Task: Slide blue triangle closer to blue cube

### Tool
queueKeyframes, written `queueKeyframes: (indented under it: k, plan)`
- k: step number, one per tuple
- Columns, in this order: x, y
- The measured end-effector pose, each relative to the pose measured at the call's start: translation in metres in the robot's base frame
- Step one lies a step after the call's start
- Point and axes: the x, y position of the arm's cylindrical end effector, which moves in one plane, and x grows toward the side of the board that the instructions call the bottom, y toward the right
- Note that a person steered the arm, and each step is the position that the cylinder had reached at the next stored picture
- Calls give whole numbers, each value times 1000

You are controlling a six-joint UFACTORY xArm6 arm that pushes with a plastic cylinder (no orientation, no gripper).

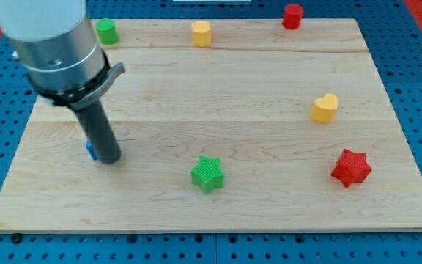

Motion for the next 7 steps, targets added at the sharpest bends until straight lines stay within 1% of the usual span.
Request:
queueKeyframes:
  k: [1,3,4,5,6,7]
  plan:
    - [-16,-11]
    - [-22,-70]
    - [-25,-79]
    - [-47,-72]
    - [-78,-9]
    - [-97,-6]
